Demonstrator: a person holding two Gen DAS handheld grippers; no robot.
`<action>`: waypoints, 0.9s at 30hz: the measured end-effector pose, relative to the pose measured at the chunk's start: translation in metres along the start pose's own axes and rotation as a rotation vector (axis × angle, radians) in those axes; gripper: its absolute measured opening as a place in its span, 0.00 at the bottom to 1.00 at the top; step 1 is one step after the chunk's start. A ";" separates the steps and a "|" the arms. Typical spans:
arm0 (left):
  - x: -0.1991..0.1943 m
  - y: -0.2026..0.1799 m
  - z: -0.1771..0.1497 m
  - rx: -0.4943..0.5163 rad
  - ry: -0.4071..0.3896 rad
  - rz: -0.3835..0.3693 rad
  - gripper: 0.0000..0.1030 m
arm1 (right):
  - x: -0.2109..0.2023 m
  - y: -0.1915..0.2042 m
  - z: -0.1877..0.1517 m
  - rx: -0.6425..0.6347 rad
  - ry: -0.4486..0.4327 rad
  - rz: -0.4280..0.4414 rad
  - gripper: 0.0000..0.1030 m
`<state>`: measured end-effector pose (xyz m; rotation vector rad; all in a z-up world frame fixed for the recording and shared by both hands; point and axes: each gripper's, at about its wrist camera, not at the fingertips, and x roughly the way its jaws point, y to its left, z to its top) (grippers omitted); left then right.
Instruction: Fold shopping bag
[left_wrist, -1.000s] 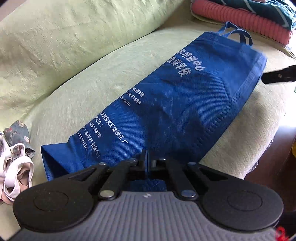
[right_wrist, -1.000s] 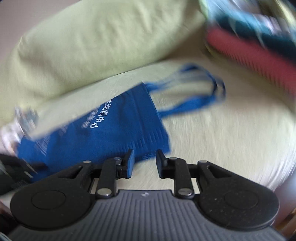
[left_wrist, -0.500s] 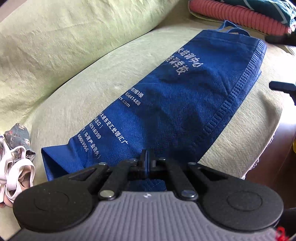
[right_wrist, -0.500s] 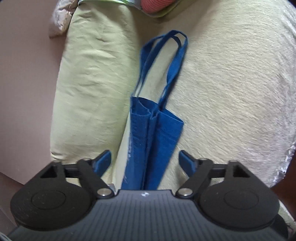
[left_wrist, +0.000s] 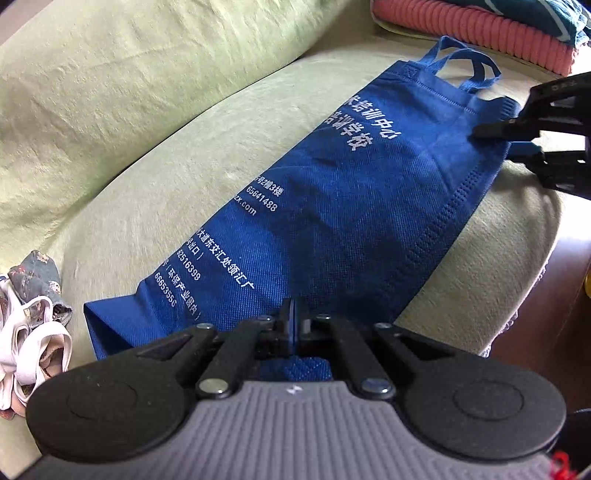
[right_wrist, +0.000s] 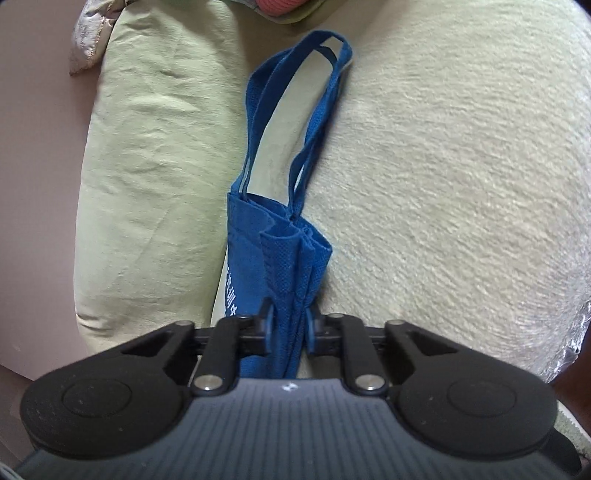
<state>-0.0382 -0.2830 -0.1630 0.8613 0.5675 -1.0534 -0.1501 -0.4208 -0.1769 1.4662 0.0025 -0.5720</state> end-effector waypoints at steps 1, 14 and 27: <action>0.000 0.000 0.000 0.003 0.001 -0.003 0.00 | 0.004 0.005 0.002 -0.026 0.004 -0.006 0.09; -0.012 0.076 0.022 0.145 -0.034 -0.056 0.06 | 0.238 0.152 0.074 -0.641 0.384 -0.033 0.06; 0.028 0.093 0.009 0.355 -0.141 -0.166 0.03 | 0.371 0.203 0.046 -0.998 0.461 -0.153 0.08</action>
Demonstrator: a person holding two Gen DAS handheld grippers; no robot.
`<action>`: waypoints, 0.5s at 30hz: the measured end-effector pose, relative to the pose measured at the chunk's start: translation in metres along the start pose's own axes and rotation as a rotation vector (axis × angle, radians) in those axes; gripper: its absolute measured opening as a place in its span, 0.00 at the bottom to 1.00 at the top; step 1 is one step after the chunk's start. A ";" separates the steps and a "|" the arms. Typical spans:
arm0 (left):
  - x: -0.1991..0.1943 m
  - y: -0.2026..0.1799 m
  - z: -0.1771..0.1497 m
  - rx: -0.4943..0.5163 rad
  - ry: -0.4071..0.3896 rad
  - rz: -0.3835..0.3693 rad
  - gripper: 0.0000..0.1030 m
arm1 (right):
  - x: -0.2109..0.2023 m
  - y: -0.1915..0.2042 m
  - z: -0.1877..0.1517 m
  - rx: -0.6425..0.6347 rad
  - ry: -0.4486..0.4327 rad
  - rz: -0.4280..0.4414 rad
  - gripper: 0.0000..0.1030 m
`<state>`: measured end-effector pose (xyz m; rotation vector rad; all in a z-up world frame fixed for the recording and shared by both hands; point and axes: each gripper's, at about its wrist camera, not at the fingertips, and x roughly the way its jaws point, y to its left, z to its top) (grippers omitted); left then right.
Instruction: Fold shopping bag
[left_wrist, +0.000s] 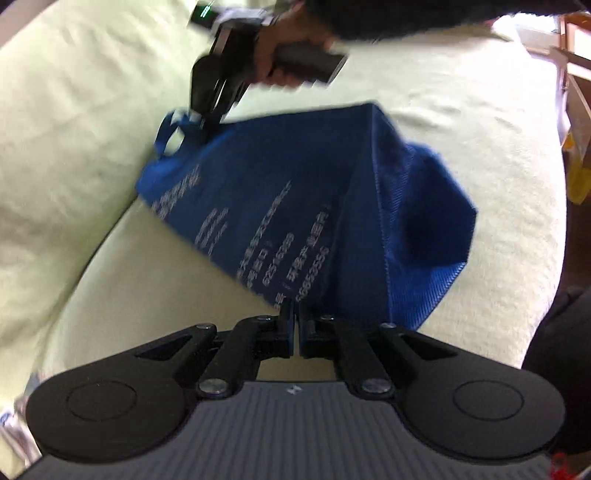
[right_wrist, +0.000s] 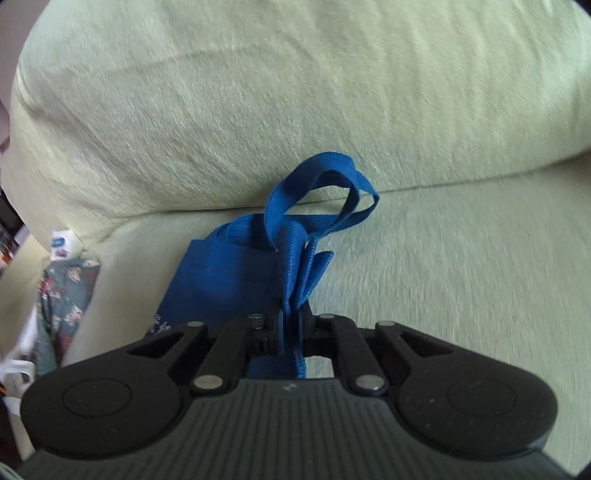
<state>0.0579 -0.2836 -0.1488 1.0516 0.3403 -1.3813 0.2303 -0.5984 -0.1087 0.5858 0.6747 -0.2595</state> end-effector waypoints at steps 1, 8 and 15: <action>0.000 0.002 0.001 -0.010 -0.022 -0.018 0.03 | 0.001 0.001 -0.001 -0.012 0.000 -0.011 0.08; 0.019 0.001 0.012 0.015 -0.016 -0.079 0.00 | -0.016 0.017 -0.005 -0.091 -0.009 -0.130 0.30; 0.022 0.001 0.012 0.003 -0.011 -0.081 0.00 | -0.140 0.064 -0.057 -0.255 -0.231 -0.047 0.30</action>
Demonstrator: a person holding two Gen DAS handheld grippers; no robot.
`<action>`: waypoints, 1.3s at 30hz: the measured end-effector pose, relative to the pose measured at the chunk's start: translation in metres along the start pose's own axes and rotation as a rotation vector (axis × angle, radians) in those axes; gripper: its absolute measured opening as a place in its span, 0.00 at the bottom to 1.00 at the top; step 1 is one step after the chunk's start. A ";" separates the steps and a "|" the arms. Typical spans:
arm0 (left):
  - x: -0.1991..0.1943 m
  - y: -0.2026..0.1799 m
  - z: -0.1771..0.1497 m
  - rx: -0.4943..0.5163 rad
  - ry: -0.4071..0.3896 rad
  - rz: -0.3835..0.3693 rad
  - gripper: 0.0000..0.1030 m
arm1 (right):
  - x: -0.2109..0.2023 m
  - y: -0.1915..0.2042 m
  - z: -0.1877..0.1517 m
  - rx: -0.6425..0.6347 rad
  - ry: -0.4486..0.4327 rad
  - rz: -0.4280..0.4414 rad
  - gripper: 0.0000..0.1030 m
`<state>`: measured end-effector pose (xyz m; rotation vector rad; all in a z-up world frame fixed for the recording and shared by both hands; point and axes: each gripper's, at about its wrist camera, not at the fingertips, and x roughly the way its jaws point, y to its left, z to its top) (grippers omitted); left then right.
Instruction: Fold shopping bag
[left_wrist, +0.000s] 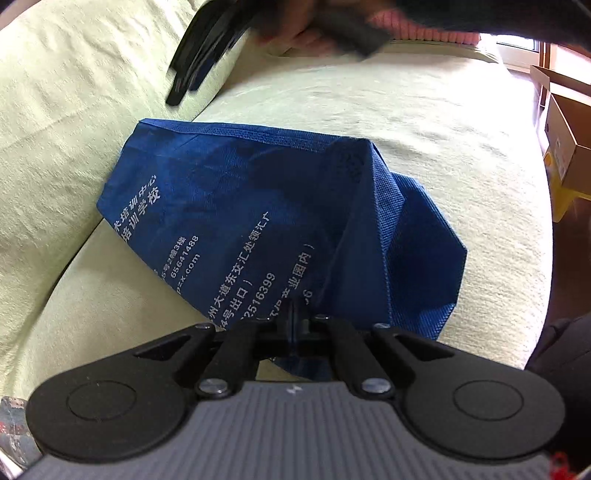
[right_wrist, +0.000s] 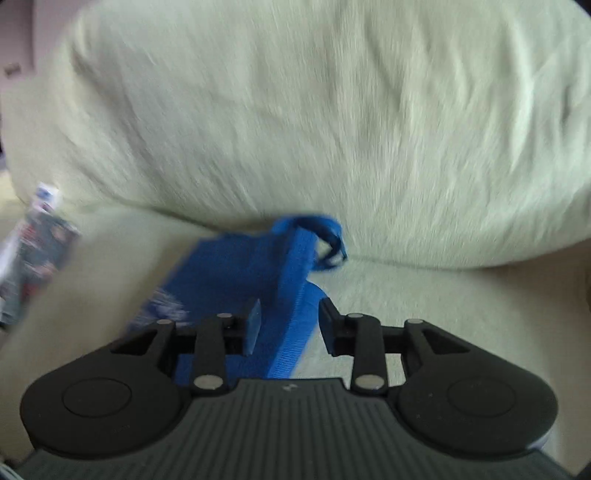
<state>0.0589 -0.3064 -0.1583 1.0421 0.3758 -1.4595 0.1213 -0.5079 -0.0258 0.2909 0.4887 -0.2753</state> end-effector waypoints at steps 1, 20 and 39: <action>0.000 -0.001 0.000 0.005 0.001 0.003 0.00 | -0.013 0.005 -0.007 0.004 -0.002 0.049 0.25; -0.061 -0.014 -0.043 0.310 -0.028 0.073 0.45 | -0.053 0.017 -0.135 0.217 0.182 0.199 0.03; -0.012 0.061 -0.019 -0.178 0.020 -0.418 0.13 | -0.044 0.015 -0.119 0.161 0.202 0.495 0.83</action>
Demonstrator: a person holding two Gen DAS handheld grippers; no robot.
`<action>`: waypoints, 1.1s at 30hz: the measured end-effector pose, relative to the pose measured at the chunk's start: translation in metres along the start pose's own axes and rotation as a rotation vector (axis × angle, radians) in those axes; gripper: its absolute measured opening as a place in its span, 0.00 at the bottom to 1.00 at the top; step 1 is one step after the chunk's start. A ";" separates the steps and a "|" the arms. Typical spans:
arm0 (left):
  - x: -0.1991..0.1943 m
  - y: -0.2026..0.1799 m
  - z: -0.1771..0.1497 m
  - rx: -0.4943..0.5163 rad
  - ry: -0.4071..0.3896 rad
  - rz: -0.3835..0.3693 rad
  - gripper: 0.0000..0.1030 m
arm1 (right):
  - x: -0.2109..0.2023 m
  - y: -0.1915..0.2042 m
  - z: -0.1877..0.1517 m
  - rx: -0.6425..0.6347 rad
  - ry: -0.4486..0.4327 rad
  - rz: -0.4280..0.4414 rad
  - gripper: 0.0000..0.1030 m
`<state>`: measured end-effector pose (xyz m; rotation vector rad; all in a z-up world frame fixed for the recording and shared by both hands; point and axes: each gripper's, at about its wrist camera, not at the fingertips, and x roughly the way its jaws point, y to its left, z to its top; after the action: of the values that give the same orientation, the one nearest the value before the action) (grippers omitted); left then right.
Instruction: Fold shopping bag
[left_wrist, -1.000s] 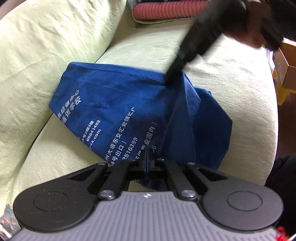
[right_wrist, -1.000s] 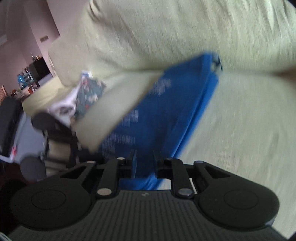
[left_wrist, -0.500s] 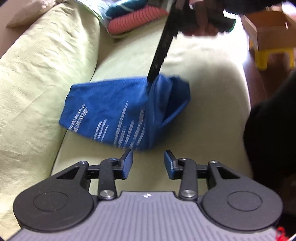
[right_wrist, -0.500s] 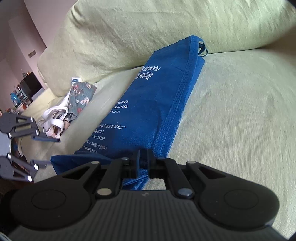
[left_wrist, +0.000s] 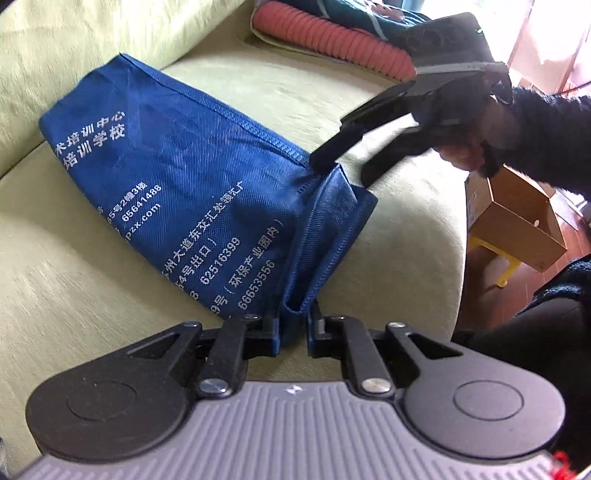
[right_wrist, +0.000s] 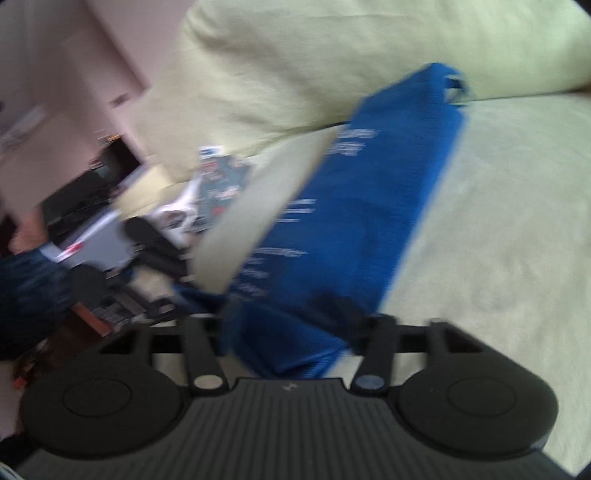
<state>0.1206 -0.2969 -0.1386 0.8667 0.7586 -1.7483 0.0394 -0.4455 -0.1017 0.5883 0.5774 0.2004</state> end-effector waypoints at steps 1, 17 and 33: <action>0.000 0.000 0.001 0.004 0.008 0.002 0.13 | 0.001 0.003 0.002 -0.027 0.017 0.023 0.89; -0.032 -0.043 -0.001 0.106 -0.051 0.347 0.15 | 0.026 0.007 0.001 -0.010 0.059 -0.139 0.09; 0.022 -0.068 0.005 0.244 0.040 0.467 0.00 | 0.030 0.015 0.004 -0.016 0.067 -0.238 0.06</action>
<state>0.0501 -0.2913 -0.1484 1.1433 0.3309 -1.4213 0.0663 -0.4250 -0.1039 0.4940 0.7045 0.0004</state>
